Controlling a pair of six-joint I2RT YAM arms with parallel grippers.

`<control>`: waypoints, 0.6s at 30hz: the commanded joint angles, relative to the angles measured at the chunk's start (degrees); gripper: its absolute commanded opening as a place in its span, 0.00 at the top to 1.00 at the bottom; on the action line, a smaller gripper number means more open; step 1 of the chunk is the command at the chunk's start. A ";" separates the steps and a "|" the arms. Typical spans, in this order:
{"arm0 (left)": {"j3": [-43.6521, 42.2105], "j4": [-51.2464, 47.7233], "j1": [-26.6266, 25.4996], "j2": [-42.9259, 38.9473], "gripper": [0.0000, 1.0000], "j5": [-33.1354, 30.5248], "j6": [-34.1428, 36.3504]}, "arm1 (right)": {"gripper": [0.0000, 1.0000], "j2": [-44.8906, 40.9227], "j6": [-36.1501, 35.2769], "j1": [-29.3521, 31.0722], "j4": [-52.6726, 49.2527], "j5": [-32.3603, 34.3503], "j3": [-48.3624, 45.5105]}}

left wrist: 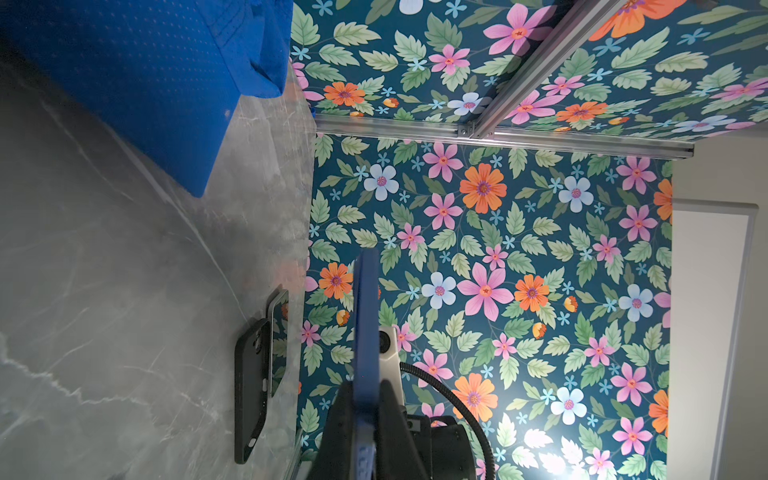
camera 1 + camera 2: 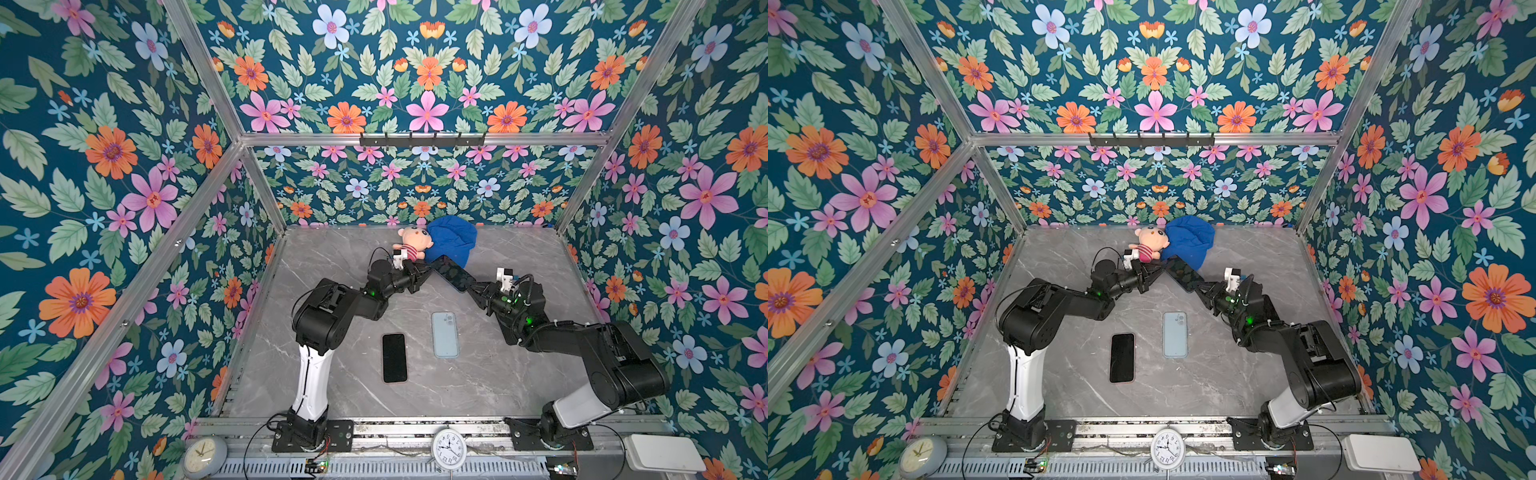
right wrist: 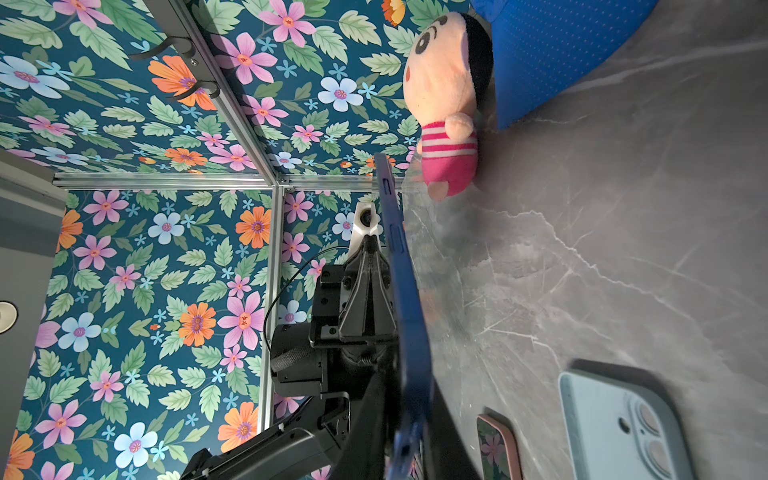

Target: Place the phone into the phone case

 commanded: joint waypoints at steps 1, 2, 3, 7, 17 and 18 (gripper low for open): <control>-0.01 3.84 -0.03 -0.41 1.00 0.84 0.20 | 0.89 -0.90 -0.09 0.09 1.75 0.46 0.35; -0.10 3.62 -0.08 -0.49 1.00 0.85 0.43 | 0.90 -1.16 -0.27 0.07 1.37 0.54 0.43; -0.12 3.44 -0.08 -0.58 0.99 0.92 0.64 | 0.91 -1.48 -0.42 0.03 0.91 0.54 0.42; -0.66 2.00 -0.25 -1.47 0.76 1.18 2.54 | 0.94 -3.30 -1.39 0.05 -2.30 0.63 0.27; 0.41 -38.98 -0.49 -11.73 0.39 -0.10 34.48 | 0.98 -11.99 -9.40 -0.46 -19.10 1.78 0.46; 1.75 -45.39 -0.72 -12.45 0.38 -1.28 39.12 | 0.98 -12.91 -10.27 -0.63 -20.59 1.93 0.62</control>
